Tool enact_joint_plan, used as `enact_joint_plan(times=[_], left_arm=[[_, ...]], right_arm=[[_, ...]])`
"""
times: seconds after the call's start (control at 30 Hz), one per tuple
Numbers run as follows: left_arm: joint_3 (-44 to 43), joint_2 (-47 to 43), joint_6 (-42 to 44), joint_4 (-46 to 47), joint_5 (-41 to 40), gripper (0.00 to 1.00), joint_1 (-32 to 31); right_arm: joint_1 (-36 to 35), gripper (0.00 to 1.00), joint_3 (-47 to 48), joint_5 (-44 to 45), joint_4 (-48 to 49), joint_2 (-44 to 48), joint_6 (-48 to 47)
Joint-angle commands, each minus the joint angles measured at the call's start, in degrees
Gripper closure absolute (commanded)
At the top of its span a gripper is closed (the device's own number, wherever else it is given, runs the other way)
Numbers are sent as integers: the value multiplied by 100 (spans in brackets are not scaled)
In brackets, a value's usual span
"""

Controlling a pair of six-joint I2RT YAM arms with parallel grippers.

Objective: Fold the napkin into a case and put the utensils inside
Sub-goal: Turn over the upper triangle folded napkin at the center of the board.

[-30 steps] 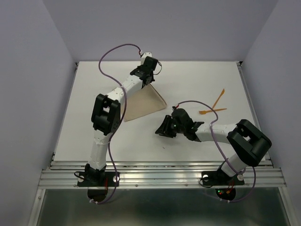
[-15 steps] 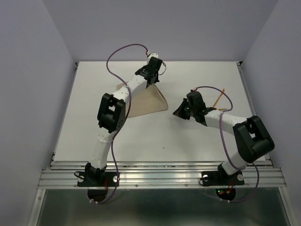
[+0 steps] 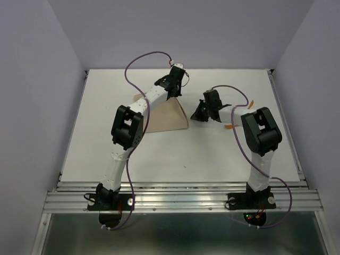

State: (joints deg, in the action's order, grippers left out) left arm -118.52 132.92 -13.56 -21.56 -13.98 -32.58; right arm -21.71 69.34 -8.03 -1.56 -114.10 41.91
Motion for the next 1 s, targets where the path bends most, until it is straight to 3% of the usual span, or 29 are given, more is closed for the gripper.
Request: enact_joint_plan(times=[0.0, 0.5, 0.97], left_arm=[[74, -451, 205, -94, 105, 100, -56], [180, -680, 143, -489, 510, 100, -284], [-742, 58, -251, -1008, 774, 100, -723]], right_arm=[[-17, 99, 185, -497, 32, -138, -131], [-799, 99, -666, -946, 631, 344, 475], [-202, 93, -2724, 986, -107, 2663, 793]])
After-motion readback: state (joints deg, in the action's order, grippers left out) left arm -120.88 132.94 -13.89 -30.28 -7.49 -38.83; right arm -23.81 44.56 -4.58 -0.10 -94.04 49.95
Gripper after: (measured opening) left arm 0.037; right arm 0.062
